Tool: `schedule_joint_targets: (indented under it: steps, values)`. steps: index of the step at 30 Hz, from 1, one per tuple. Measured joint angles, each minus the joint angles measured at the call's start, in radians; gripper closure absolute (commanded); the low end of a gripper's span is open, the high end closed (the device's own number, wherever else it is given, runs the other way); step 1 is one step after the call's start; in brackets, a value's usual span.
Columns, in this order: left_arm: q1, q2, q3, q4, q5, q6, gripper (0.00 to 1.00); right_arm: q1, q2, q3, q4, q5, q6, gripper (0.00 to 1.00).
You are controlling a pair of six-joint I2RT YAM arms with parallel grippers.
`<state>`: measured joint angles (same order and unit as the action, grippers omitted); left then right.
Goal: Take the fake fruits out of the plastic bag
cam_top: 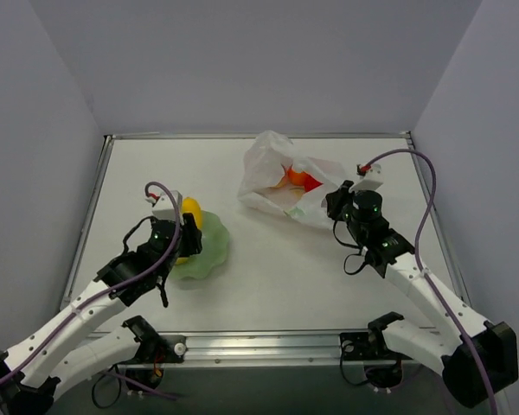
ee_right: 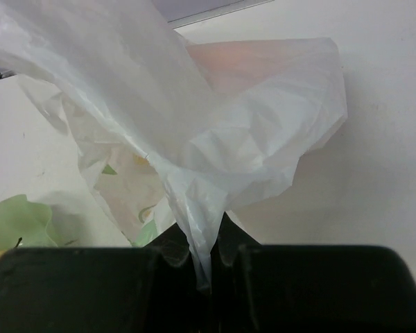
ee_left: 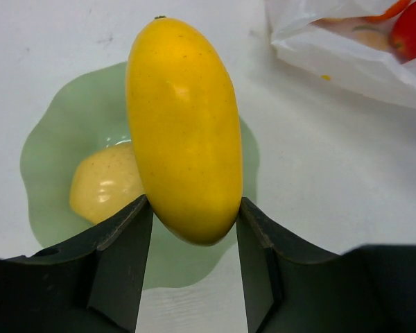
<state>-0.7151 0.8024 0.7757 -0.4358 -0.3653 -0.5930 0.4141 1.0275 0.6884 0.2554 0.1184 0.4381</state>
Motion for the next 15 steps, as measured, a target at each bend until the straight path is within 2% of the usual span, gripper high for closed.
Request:
schedule_joint_targets:
  steps: [4, 5, 6, 7, 10, 15]
  values:
    - [0.012, 0.090, -0.035, -0.005, -0.033, -0.007, 0.86, 0.000, -0.090, -0.031, -0.053, -0.006, -0.001, 1.00]
    - [0.013, 0.127, -0.036, -0.005, -0.036, -0.010, 0.81, 0.000, -0.106, -0.037, -0.065, -0.007, -0.001, 1.00]
    - [0.014, 0.162, -0.036, -0.005, -0.036, -0.013, 0.61, 0.000, -0.117, -0.042, -0.076, -0.007, -0.001, 1.00]
    - [0.014, 0.187, -0.037, -0.005, -0.036, -0.014, 0.49, 0.000, -0.125, -0.045, -0.089, -0.008, -0.001, 1.00]
    - [0.014, 0.201, -0.037, -0.005, -0.047, -0.021, 0.29, 0.000, -0.130, -0.053, -0.107, -0.010, -0.001, 1.00]
    - [0.001, 0.133, -0.029, -0.014, -0.053, -0.028, 0.27, 0.000, -0.132, -0.082, -0.122, -0.016, 0.001, 1.00]
